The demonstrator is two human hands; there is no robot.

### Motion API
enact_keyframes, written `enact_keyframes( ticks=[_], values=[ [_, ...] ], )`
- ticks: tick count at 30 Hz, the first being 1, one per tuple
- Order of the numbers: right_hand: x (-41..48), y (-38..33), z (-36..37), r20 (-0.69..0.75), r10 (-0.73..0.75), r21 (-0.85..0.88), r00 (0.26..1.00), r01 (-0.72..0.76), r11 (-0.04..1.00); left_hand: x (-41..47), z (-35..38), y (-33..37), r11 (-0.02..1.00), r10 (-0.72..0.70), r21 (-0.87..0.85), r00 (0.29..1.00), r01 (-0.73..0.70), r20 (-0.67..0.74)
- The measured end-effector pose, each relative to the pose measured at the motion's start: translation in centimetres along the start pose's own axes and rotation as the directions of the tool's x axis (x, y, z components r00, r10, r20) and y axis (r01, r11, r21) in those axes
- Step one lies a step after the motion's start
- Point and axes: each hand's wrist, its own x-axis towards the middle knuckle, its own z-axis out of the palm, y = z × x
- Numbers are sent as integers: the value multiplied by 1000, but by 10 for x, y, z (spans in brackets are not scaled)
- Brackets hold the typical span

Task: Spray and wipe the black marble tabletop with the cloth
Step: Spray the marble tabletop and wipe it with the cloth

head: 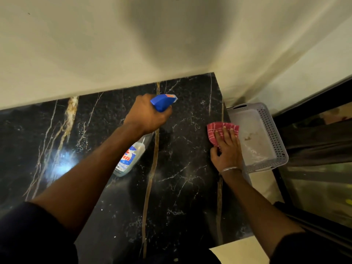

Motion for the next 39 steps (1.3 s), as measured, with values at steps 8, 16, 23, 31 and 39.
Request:
enact_keyframes(
  ticks=[8, 16, 23, 31, 39],
  values=[
    [142, -28, -6, 201, -46, -162, 979, 79, 984, -21, 17, 8, 1000, -3, 9, 1000, 3, 13],
    [40, 19, -25, 192, -192, -69, 962, 208, 976, -36, 35, 25, 1000, 5, 8, 997, -5, 73],
    [-65, 41, -33, 173, -142, -29, 975, 149, 988, -44, 54, 42, 997, 79, -13, 995, -79, 58],
    [18, 11, -25, 171, -57, -103, 984, 75, 992, -71, 71, 38, 998, 68, 10, 994, -69, 83],
    [-136, 49, -35, 177, -93, -46, 980, 103, 994, -82, 82, 50, 994, 113, 3, 989, -114, 99]
  ],
)
